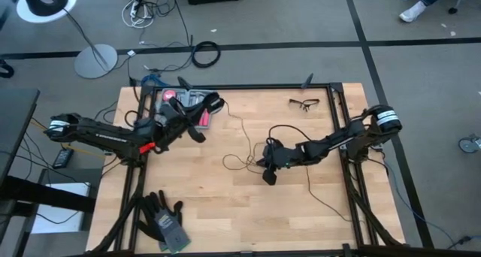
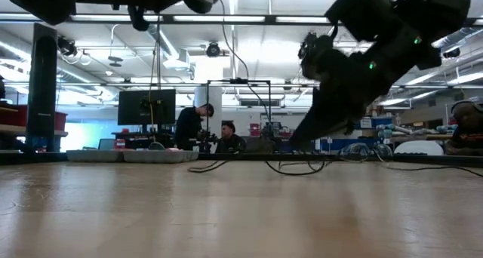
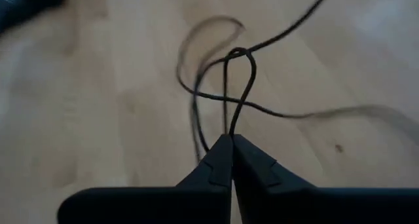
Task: Coil cords
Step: Coil the black wire on the black spool
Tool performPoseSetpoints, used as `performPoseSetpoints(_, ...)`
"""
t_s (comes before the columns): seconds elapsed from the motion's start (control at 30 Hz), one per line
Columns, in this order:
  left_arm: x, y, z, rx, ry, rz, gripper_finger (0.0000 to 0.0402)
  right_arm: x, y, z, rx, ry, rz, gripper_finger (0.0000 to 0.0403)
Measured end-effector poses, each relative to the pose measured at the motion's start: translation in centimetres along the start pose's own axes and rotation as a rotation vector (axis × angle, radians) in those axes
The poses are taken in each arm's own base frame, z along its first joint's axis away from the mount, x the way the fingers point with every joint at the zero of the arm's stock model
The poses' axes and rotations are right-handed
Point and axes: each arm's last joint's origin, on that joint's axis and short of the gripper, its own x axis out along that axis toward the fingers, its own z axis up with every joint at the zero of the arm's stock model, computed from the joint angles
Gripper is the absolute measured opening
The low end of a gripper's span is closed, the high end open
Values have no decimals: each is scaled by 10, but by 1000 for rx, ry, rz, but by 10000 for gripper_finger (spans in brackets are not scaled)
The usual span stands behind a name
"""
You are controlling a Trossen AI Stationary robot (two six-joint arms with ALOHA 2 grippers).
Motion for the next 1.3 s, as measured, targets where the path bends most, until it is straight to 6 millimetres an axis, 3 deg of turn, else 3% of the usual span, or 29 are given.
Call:
performPoseSetpoints(0.23,-8,5,-18,-41,60,13,0,-33,5,19,-46,-112,56,4)
performPoseSetpoints(0.4,-15,9,-29,-67,91,17,0,-41,-5,29,-130,-248,-120,12)
performPoseSetpoints(0.6,-16,7,-37,-66,116,6,0,-16,-19,47,-222,-427,-151,33)
performPoseSetpoints(1.0,-10,0,-60,-91,149,2,0,38,-27,92,-423,-477,-260,118)
performPoseSetpoints(1.3,-9,-1,-60,-104,135,-4,0,54,-37,105,-474,-445,-344,119)
